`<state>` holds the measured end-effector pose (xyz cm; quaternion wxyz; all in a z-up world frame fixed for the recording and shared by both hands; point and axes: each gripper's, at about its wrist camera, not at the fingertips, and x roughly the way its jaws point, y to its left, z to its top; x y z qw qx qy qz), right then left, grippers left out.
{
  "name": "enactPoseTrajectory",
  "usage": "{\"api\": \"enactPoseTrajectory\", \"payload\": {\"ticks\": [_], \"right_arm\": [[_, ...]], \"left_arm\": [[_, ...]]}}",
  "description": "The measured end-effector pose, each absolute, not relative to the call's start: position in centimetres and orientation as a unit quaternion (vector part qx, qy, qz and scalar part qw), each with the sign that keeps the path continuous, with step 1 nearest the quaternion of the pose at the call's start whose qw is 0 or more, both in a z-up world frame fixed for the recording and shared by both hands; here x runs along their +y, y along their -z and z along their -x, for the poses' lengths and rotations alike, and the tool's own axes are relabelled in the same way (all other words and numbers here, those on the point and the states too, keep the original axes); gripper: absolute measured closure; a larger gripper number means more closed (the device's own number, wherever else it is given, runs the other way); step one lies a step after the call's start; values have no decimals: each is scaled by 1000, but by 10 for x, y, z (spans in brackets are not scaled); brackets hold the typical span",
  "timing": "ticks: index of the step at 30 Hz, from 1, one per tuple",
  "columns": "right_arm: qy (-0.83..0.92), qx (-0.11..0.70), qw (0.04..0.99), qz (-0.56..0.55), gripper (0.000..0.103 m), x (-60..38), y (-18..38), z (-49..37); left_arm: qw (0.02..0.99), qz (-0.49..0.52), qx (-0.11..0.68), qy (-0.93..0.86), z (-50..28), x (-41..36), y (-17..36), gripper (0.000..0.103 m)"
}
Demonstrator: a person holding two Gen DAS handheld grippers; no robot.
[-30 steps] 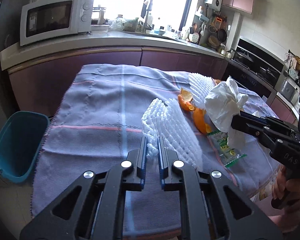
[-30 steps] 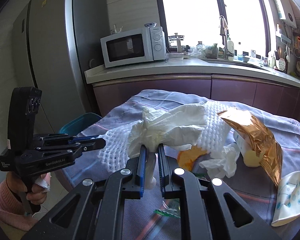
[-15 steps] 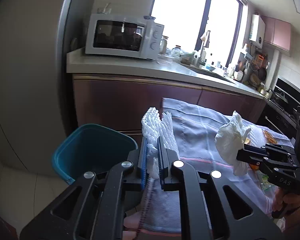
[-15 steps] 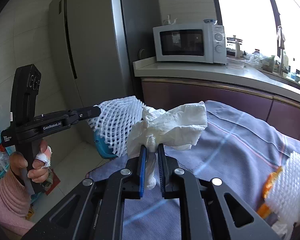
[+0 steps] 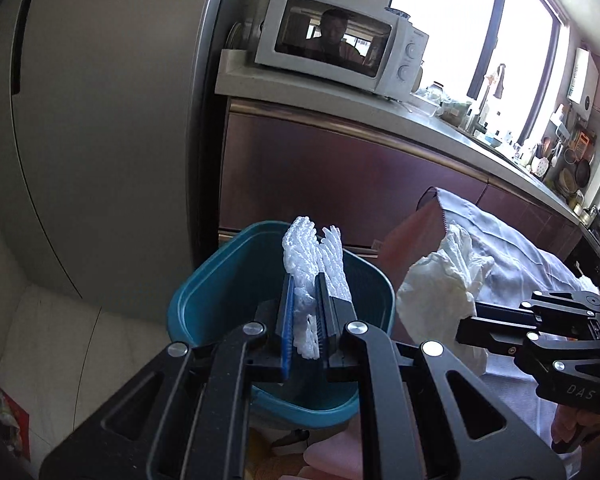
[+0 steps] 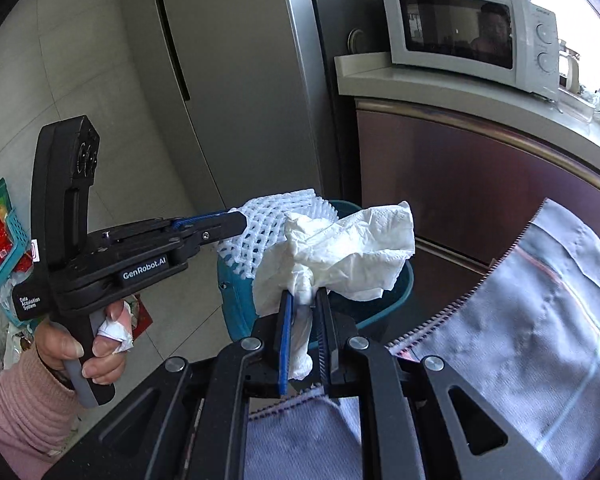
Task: Collect trash
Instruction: 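Carry both items to the teal bin and open both tools to drop them, then move both tools back over the trash on the table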
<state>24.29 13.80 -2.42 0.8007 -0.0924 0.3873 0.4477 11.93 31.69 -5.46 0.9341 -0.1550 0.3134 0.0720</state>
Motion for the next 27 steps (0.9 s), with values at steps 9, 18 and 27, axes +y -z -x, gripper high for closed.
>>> {"api": "enactPoseTrajectory", "payload": {"ticks": [9, 18, 27], "right_arm": [[-429, 448, 774, 125, 92, 182, 53, -271], [-410, 497, 752, 139, 84, 200, 76, -289], [-412, 471, 772, 111, 82, 170, 56, -270]], "left_arm": [[914, 171, 359, -80, -153, 336, 96, 89], [906, 176, 374, -87, -154, 336, 120, 80], [907, 180, 368, -96, -148, 327, 118, 69]]}}
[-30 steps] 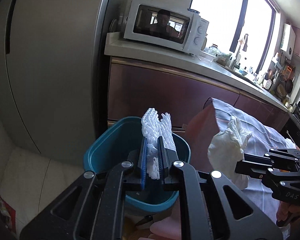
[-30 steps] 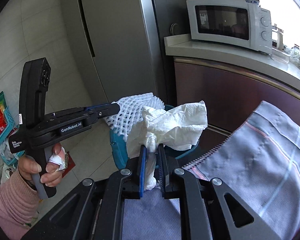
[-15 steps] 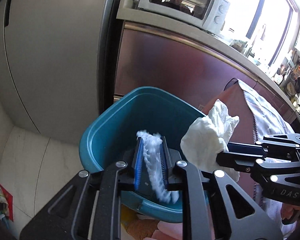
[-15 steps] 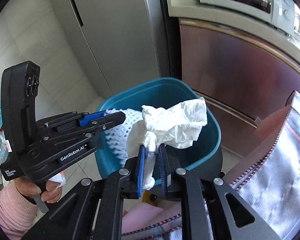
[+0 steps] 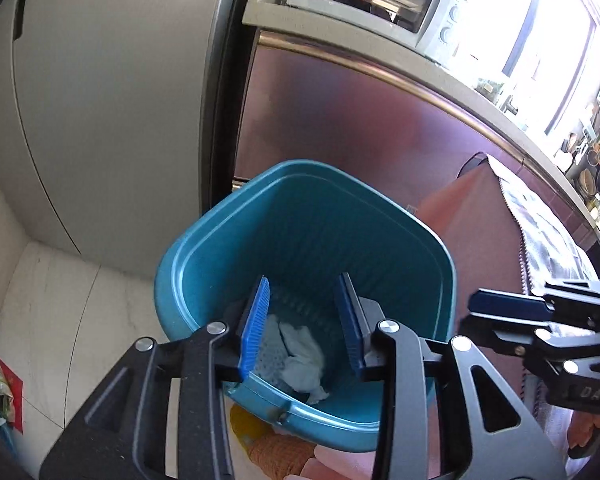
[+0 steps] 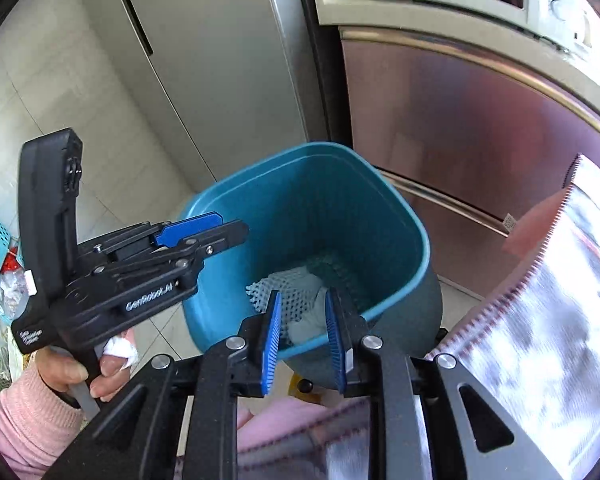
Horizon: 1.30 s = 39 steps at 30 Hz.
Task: Collect trash
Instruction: 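Move both tools back over the trash on the table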
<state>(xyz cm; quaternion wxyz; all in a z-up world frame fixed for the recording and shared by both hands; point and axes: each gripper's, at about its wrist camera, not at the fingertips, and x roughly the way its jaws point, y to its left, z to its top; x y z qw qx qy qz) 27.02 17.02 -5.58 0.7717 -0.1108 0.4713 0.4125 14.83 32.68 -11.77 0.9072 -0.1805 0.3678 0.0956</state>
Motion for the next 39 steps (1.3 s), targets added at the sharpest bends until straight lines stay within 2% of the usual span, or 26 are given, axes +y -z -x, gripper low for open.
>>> {"api": "enactPoseTrajectory", "payload": {"ticks": [8, 16, 19, 39], "right_arm": [[-420, 407, 808, 70, 73, 107, 12, -239], [-398, 368, 840, 20, 69, 22, -10, -207], [-377, 357, 855, 9, 66, -11, -11, -192], [-205, 342, 915, -68, 64, -194, 20, -142]], "left_arm": [[943, 141, 296, -55, -115, 286, 63, 54], [951, 119, 283, 34, -92, 224, 40, 53], [951, 106, 283, 70, -86, 194, 37, 49], [916, 34, 314, 247, -91, 3, 43, 46]]}}
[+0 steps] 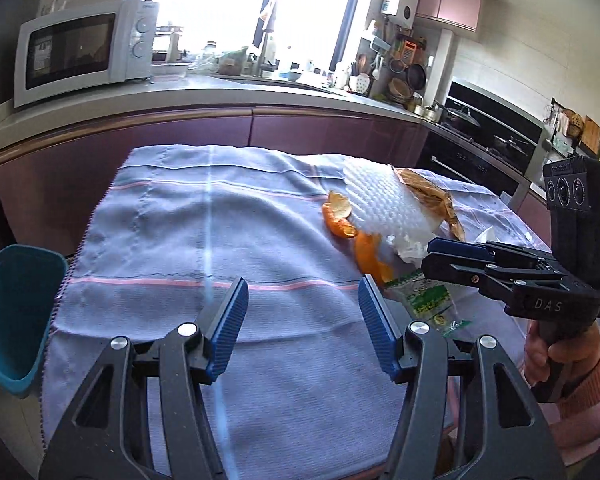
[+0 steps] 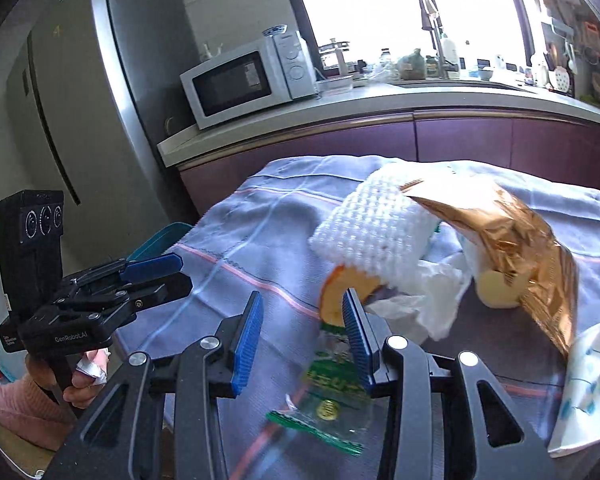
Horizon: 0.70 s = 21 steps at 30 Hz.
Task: Collect trash
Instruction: 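Move both tools back over the trash on the table, then grasp the second foam net with the left tool while the right tool grasps the gold foil bag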
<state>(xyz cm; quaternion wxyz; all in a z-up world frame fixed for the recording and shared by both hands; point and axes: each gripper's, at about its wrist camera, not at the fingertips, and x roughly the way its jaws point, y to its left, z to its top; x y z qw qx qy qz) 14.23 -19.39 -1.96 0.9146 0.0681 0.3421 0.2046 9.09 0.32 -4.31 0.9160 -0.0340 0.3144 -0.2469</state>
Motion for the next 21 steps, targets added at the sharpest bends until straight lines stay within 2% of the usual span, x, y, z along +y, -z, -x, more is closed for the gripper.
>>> {"api": "enactPoseTrajectory", "payload": {"ticks": [8, 21], "right_arm": [[-137, 315, 935, -88, 64, -245, 16, -139], [-55, 296, 953, -31, 43, -263, 12, -166]], "left_arm": [[900, 29, 332, 281, -119, -44, 42, 43], [879, 58, 369, 298, -172, -84, 45, 41]]}}
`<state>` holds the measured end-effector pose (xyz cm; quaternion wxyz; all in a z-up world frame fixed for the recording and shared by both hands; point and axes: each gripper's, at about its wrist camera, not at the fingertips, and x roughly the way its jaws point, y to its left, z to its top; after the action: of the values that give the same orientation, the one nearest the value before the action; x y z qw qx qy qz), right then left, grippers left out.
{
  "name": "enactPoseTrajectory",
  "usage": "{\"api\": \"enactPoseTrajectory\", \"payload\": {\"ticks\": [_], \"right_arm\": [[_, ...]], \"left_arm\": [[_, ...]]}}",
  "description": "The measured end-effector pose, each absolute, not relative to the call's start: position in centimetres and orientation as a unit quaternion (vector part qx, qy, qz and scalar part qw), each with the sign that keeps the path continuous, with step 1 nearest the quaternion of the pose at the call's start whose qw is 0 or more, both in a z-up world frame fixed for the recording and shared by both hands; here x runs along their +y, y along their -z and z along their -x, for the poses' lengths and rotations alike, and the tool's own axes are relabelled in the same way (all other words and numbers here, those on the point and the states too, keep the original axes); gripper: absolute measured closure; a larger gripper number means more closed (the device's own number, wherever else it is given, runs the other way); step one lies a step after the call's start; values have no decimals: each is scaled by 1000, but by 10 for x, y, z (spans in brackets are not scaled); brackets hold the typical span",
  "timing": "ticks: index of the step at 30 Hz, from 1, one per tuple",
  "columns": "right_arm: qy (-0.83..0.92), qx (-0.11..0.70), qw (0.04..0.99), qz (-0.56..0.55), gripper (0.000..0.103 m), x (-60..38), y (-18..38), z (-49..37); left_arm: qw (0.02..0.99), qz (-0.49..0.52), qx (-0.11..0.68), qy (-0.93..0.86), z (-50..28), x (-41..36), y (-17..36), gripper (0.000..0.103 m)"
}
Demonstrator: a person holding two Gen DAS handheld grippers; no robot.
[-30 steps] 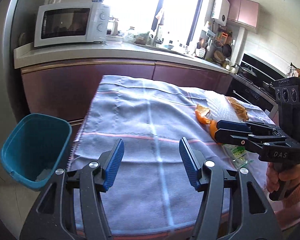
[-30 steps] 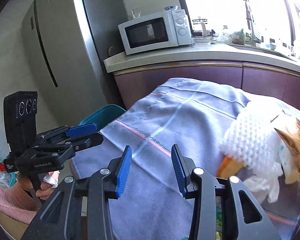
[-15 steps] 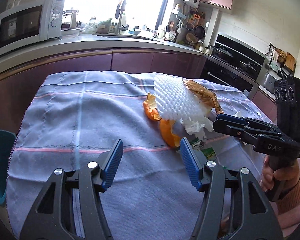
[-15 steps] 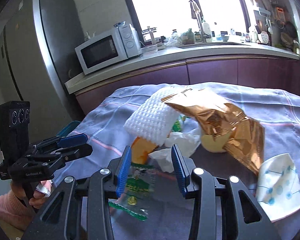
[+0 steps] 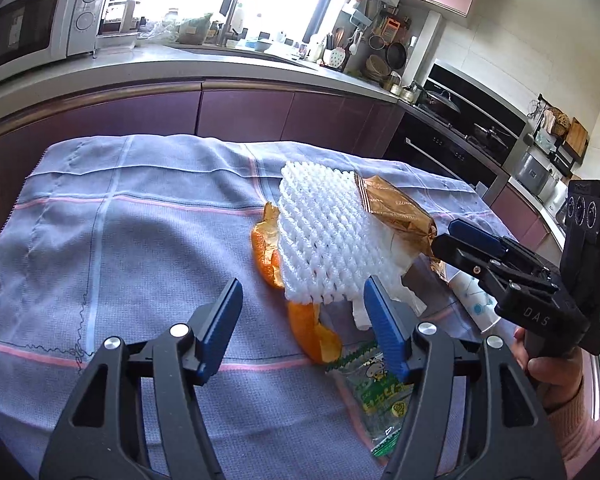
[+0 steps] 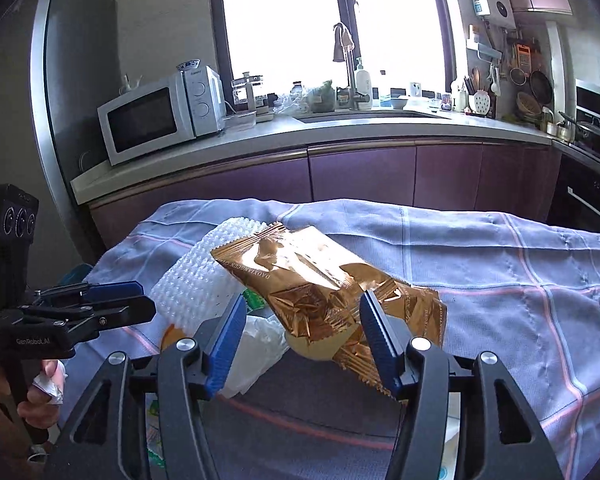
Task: Collect trash
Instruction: 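Grasp the second foam net with the left tool while the right tool grasps the gold foil bag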
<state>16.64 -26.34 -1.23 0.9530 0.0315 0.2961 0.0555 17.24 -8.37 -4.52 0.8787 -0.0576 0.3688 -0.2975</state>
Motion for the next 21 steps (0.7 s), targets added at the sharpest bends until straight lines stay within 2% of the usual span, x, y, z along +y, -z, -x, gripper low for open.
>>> {"api": "enactPoseTrajectory", "payload": {"ticks": [5, 8, 9, 11, 13, 15, 21], "right_arm": [[-49, 300, 953, 9, 40, -255, 15, -175], [-39, 306, 951, 32, 41, -250, 19, -179], [-38, 308, 950, 38, 47, -249, 20, -180], [-38, 313, 948, 44, 59, -247, 21, -181], [-41, 316, 947, 49, 74, -248, 22, -181], [-40, 315, 947, 55, 77, -247, 22, -179], [-41, 293, 954, 46, 78, -252, 11, -171]], "left_arm": [[870, 76, 387, 297, -188, -91, 53, 44], [861, 85, 401, 301, -194, -94, 59, 57], [859, 88, 403, 303, -195, -94, 61, 66], [856, 91, 406, 308, -196, -94, 63, 76], [854, 92, 406, 311, -196, -93, 64, 80], [854, 94, 403, 314, -195, -92, 63, 88], [862, 93, 385, 318, -187, -86, 55, 90]]}}
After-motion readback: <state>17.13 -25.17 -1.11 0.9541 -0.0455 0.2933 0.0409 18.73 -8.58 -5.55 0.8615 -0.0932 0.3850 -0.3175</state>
